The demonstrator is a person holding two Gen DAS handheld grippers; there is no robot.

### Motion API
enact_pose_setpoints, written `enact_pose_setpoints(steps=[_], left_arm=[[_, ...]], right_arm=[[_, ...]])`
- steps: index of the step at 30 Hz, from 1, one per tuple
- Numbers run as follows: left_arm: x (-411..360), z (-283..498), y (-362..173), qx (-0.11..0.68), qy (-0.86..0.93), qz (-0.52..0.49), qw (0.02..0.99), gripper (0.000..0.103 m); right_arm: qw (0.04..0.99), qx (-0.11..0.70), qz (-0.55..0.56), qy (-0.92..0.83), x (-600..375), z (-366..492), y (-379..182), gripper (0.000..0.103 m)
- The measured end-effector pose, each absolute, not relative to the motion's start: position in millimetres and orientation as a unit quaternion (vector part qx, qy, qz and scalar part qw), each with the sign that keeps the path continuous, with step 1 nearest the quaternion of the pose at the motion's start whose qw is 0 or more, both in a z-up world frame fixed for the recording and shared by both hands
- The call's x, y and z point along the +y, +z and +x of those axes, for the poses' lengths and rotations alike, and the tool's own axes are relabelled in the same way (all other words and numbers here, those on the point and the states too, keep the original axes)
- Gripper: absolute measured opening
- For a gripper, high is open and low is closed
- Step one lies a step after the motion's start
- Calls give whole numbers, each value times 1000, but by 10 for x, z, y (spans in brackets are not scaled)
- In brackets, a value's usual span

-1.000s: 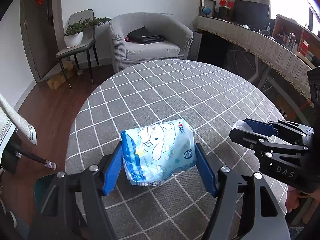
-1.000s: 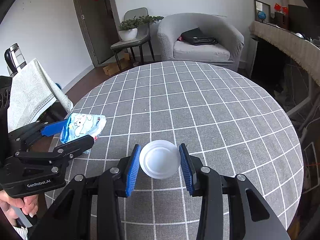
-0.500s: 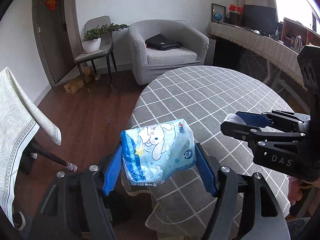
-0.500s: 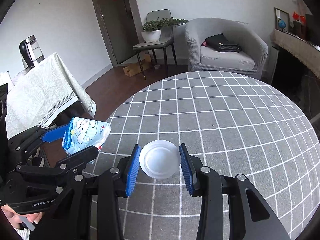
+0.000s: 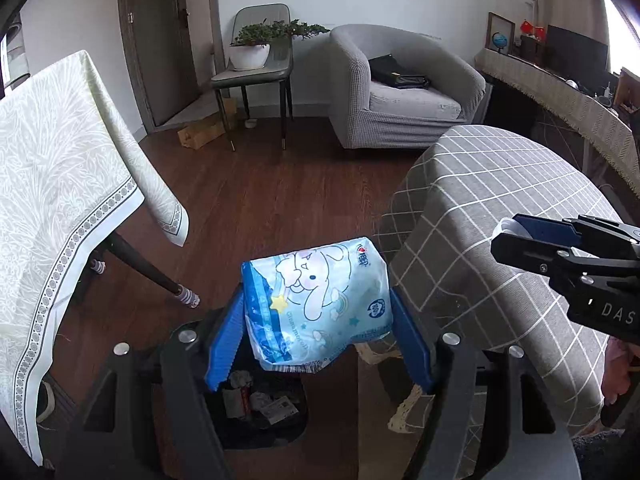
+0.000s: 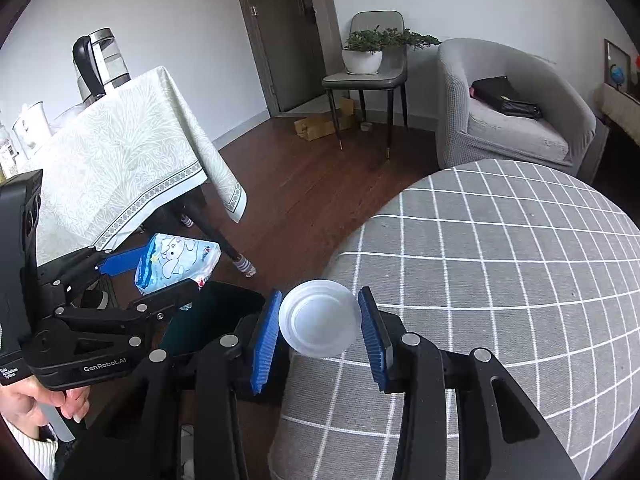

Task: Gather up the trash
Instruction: 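Carry the wipes pack in the left tool and white cup in the right tool over the bin, then open the left tool then the right tool over the bin, dropping pack and cup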

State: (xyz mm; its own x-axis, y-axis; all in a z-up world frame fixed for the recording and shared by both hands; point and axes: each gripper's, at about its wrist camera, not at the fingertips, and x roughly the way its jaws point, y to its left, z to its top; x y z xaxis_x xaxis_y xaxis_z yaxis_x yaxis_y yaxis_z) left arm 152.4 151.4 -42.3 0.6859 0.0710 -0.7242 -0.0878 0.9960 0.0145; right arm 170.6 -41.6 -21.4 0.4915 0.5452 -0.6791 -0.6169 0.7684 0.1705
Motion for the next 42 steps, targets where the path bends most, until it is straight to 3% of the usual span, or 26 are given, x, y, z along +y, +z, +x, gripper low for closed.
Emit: enact_pose_setpoints(steps=[12, 27, 42], left_arm=[[2325, 1334, -836, 442, 91, -34, 892, 71], [2946, 1236, -1822, 547, 105, -57, 828, 73], [3123, 1184, -1826, 539, 102, -67, 833, 85]], right_arm=[[835, 380, -61, 392, 508, 1569, -332, 40], [812, 397, -70, 422, 1181, 1502, -545, 40], [799, 418, -86, 424, 1485, 1545, -769, 40]])
